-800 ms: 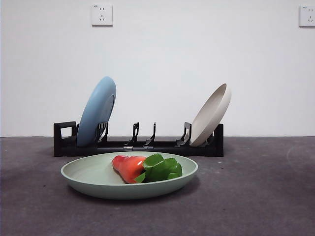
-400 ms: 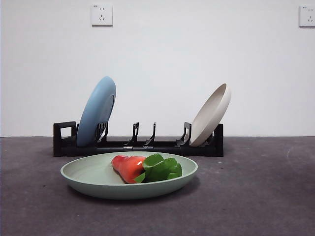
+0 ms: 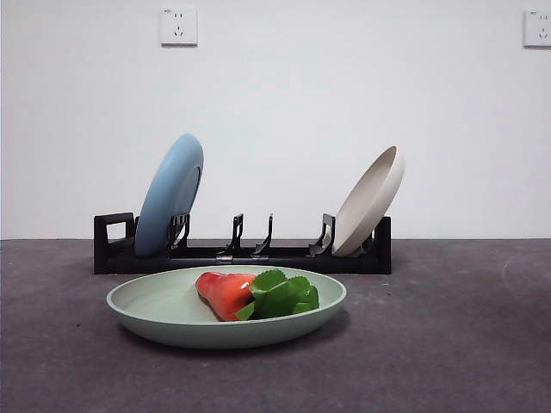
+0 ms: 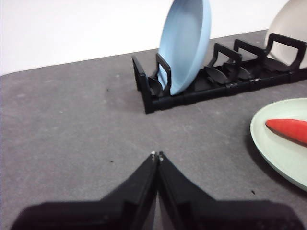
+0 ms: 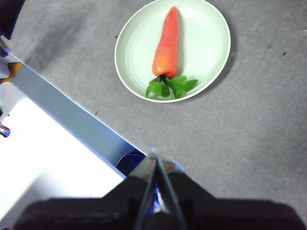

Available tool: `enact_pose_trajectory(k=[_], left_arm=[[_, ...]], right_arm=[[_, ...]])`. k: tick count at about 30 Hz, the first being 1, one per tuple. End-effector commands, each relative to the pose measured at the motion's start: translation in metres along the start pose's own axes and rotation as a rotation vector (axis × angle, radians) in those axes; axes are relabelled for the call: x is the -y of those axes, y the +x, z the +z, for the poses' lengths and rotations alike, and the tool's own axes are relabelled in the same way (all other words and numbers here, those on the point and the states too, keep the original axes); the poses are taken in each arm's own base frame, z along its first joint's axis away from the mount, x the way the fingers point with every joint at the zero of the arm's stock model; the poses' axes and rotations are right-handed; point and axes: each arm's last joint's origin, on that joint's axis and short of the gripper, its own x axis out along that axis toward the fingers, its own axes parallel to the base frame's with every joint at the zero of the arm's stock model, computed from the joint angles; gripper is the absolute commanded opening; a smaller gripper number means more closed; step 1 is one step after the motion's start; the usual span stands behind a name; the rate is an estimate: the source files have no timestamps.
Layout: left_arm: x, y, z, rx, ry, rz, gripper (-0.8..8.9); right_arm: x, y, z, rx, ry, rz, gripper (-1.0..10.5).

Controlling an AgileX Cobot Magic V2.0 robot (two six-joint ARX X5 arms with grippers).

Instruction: Take the green plate from the plate rack,put the plate on the table,take the carrot from the table,put the carrot in the plate

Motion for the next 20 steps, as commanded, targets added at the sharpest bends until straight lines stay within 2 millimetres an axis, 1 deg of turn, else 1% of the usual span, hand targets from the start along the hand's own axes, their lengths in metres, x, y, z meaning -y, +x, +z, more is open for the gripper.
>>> enact_pose_trajectory(k=[1,18,20], left_arm=[[0.0000,0.0012,-0.0042,-0.009,-0.011,0.004,-0.03],[0.0000,0.0012,-0.0042,-0.009,-0.011,0.004,-0.03],[0.0000,0.0012,-0.0042,-0.009,-0.011,0.004,-0.03]], right_arm=[[-0.0002,-0.0002,0.0001,0.004,-0.006,-0.001,0.0],[-0.0004,-0.0004,-0.0001,0.004,-0.015,0.000,0.0],[0.0001,-0.0046,-0.0018,0.018,-0.021,0.001,0.0]])
